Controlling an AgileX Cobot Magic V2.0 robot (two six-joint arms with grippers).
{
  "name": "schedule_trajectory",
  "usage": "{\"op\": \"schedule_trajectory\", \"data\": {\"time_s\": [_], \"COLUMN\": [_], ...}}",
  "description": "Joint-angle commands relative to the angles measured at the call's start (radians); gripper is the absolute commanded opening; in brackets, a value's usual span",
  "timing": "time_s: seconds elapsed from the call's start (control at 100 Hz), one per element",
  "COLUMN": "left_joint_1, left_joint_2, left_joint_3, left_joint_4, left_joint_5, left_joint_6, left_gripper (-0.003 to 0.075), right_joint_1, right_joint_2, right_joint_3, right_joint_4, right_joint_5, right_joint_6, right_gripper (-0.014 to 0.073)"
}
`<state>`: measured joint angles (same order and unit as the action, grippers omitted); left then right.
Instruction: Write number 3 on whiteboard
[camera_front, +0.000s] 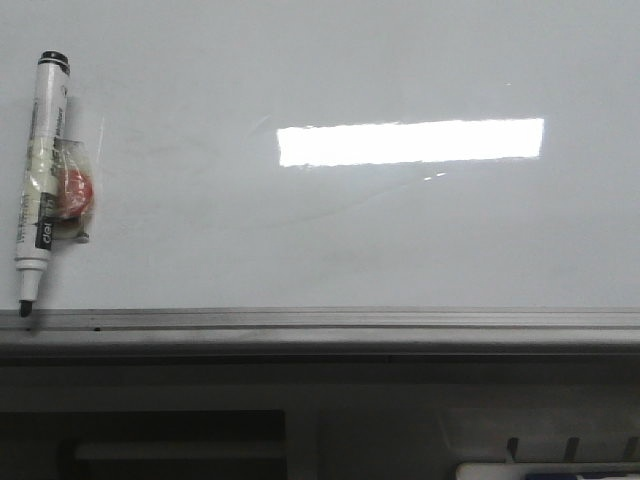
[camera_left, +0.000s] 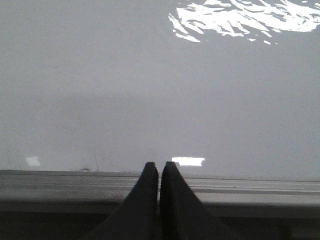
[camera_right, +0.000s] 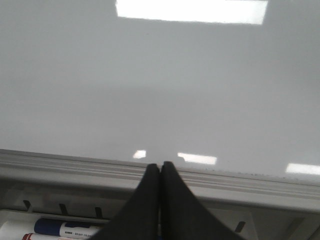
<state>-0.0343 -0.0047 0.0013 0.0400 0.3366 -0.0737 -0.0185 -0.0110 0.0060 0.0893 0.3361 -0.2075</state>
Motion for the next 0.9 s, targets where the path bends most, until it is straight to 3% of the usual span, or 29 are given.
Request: {"op": "schedule_trajectory", "data": {"time_s": [0.0,0.89], "left_joint_1": [0.004,0.004], "left_joint_2": [-0.025,-0.025], "left_joint_3": [0.010,0.010], "left_joint_4": [-0.002,-0.001], "left_joint_5": [-0.049,-0.057], "left_joint_6": [-0.007,-0.007], "left_gripper": [-0.0021,-0.0021], "right_joint_1": [-0.005,-0.005], "right_joint_2": [-0.016,-0.016], "right_joint_3": [0.030,0.030], "right_joint_4": [-0.007,-0.007], "right_joint_5": [-0.010,-0.027], "right_joint_6": [0.002,0.002], "right_gripper": [-0.0061,-0.0061]}}
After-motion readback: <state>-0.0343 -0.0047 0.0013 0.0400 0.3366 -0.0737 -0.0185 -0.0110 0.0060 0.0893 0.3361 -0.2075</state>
